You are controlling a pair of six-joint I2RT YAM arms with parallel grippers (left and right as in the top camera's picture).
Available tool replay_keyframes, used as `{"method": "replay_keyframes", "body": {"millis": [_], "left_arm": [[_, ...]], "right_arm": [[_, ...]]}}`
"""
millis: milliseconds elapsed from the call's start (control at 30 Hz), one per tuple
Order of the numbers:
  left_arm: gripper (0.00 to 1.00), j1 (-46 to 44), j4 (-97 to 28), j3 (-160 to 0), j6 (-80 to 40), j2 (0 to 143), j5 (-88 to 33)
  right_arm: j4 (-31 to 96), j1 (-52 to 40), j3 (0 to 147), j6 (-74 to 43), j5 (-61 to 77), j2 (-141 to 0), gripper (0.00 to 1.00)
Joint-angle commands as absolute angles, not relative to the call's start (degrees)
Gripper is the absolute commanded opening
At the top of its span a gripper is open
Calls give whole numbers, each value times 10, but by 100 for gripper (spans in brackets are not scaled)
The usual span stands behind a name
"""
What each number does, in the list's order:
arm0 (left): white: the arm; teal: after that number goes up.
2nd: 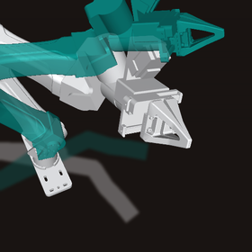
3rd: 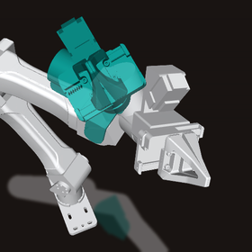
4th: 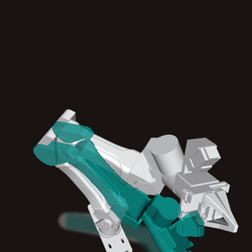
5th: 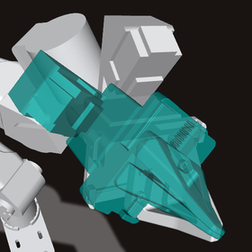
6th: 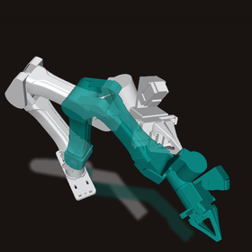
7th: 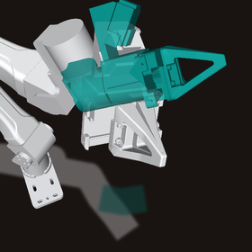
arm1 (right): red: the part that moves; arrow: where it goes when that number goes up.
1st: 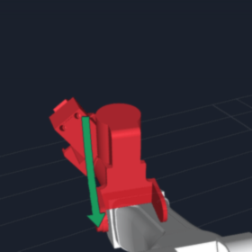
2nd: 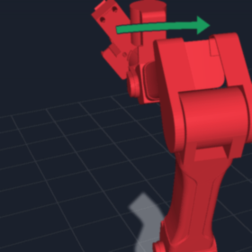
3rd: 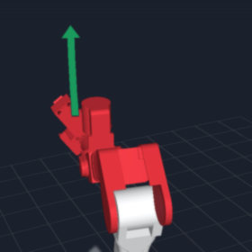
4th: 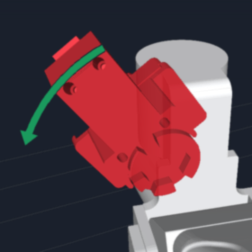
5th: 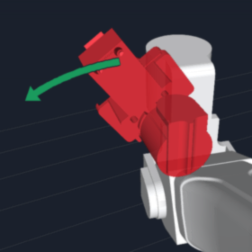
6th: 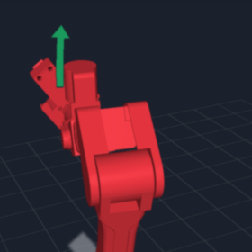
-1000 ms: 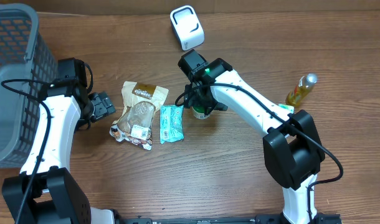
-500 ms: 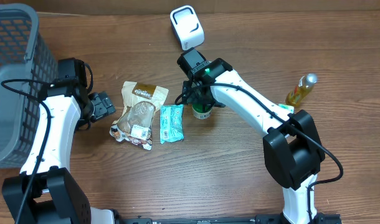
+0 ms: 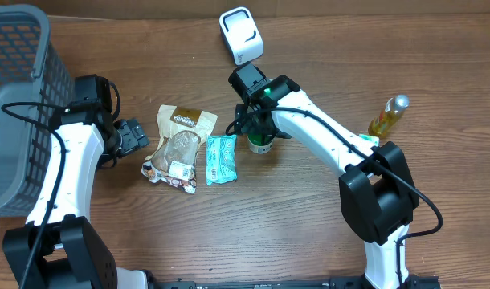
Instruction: Scan the item barcode
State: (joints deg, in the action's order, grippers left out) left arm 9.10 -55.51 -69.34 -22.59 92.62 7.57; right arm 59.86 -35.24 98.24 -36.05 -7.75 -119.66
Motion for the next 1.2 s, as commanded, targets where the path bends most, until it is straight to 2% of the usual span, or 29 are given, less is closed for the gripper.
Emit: {"method": "replay_keyframes", "body": {"millis": [0, 333, 667, 933, 1167], "left_arm": [[100, 93, -554, -692, -233, 915, 79], [100, 93, -554, -692, -233, 915, 79], [100, 93, -554, -692, -233, 915, 79], [100, 93, -554, -692, -233, 915, 79], [100, 93, -554, -692, -233, 915, 79]], "right_arm": [[581, -349, 965, -363, -84, -1197, 89], [591, -349, 958, -375, -83, -1197, 72], [640, -349, 958, -375, -74, -1197, 66], [694, -349, 958, -375, -67, -1197, 67], [711, -349, 958, -375, 43, -1197, 73]]}}
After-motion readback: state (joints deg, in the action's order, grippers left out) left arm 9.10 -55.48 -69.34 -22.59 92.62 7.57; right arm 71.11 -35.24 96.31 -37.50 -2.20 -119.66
